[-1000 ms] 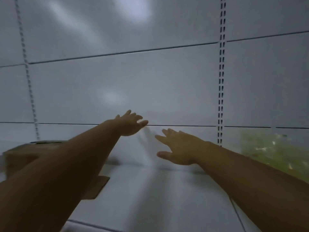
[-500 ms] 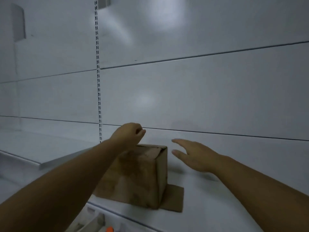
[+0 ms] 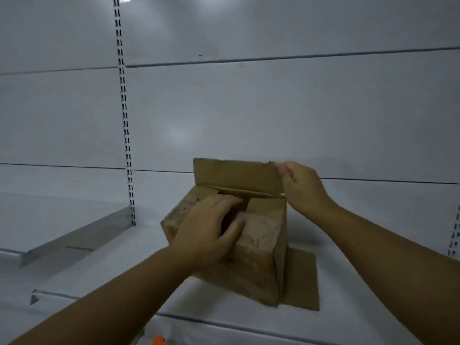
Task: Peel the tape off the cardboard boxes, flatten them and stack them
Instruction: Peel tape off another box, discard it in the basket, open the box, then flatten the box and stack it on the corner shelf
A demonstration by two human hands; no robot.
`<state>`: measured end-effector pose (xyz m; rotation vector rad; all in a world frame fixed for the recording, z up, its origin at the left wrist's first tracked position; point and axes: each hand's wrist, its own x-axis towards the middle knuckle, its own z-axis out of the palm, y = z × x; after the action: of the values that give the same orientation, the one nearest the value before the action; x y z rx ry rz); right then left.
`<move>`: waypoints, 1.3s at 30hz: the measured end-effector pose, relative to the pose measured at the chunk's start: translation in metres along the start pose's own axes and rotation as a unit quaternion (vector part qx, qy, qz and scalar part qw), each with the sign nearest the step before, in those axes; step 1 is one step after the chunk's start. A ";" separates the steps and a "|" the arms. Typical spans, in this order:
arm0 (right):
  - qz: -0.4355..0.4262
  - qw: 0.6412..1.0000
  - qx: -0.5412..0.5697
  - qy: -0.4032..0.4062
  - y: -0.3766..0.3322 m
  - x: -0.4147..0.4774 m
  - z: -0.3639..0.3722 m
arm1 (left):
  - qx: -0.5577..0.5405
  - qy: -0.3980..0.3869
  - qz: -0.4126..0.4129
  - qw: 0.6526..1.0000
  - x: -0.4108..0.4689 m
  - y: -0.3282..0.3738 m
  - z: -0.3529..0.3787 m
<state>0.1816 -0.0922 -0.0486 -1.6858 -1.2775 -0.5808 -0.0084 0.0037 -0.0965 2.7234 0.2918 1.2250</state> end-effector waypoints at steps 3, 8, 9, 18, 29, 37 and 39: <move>-0.062 0.989 0.065 0.118 -0.021 0.008 -0.032 | -0.075 -0.031 -0.018 0.996 -0.011 0.001 0.011; -0.099 0.994 0.008 -0.035 -0.016 -0.033 -0.035 | -0.190 -0.079 0.014 0.979 -0.056 0.011 0.055; -0.071 0.995 -0.004 -0.070 -0.009 -0.043 -0.032 | -0.234 -0.101 -0.008 0.967 -0.065 0.013 0.063; 0.090 0.993 0.077 -0.020 -0.002 -0.070 -0.015 | -0.531 -0.179 -0.224 0.797 -0.060 0.039 0.077; 0.093 0.990 0.097 -0.038 -0.002 -0.081 0.000 | -0.375 0.076 -0.384 0.840 -0.028 -0.020 0.065; 0.101 0.984 0.122 -0.084 -0.005 -0.082 -0.002 | -0.545 -0.005 -0.400 0.737 -0.029 -0.047 0.077; 0.087 0.983 0.119 -0.107 -0.009 -0.086 0.007 | -0.678 0.026 -0.419 0.603 -0.040 -0.060 0.062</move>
<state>0.1423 -0.1283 -0.1165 -1.6676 -1.2777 -0.1381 0.0050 0.0497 -0.1786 0.9489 0.3481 0.6487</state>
